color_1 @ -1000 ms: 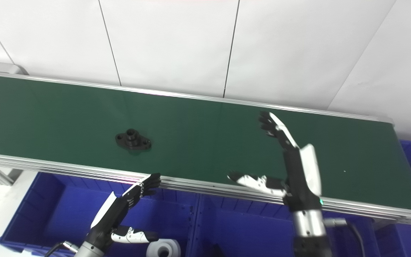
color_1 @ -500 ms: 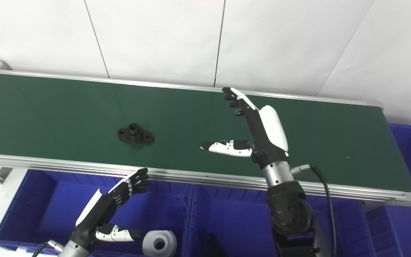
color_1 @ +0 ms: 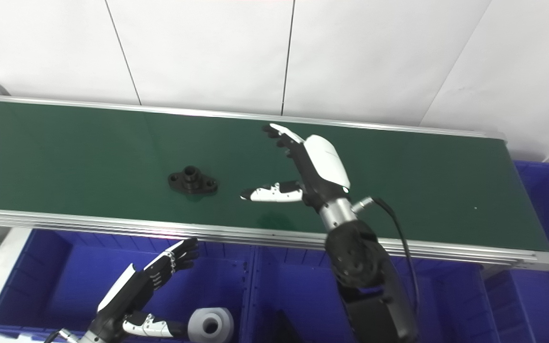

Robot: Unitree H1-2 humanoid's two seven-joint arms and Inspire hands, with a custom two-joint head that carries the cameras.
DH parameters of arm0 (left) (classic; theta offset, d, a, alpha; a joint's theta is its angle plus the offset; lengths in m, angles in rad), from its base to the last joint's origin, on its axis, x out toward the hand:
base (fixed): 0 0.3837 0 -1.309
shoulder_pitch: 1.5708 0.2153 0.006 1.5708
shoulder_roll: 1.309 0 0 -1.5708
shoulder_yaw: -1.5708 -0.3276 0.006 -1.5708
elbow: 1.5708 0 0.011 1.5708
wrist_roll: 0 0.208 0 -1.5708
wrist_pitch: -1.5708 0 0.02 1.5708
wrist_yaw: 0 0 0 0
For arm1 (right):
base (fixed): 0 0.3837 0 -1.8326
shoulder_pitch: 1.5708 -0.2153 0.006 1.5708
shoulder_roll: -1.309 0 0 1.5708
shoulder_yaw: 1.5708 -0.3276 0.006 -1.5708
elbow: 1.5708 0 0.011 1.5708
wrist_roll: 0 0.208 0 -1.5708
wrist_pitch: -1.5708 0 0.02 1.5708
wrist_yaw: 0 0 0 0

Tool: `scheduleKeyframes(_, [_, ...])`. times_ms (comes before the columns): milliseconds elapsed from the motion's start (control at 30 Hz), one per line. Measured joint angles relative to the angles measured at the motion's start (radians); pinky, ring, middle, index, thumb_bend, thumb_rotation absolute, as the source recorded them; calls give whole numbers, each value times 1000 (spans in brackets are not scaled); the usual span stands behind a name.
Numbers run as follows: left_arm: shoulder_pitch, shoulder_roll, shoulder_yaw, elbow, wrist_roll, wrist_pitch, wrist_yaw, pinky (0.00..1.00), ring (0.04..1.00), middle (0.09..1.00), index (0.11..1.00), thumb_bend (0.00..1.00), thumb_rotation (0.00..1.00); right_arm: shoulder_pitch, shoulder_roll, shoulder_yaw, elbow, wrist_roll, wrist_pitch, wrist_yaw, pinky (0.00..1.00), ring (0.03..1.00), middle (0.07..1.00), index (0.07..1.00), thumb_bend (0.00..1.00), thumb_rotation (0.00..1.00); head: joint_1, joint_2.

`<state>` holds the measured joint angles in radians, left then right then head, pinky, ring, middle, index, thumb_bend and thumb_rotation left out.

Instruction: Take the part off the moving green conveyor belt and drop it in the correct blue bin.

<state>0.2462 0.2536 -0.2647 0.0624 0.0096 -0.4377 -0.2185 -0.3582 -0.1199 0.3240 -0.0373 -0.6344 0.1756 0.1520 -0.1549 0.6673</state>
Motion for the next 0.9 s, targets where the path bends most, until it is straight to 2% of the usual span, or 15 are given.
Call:
scheduleKeyframes(300, [-17,-10,-13,23,32,0,7,884,935,949,931,852,484,-102,2,41,150,-51,6,32,660,753,784,809,854,365,12,-15])
scheduleKeyframes(533, [-22,-14,-40,25,65,0,47,866,929,948,934,876,535,-160,3,74,248,-62,6,39,672,772,797,817,842,367,26,-18])
scheduleKeyframes(900, [-33,-5,-85,29,90,0,100,874,934,955,946,871,550,-218,7,145,350,-95,6,44,712,792,813,819,827,327,32,-17])
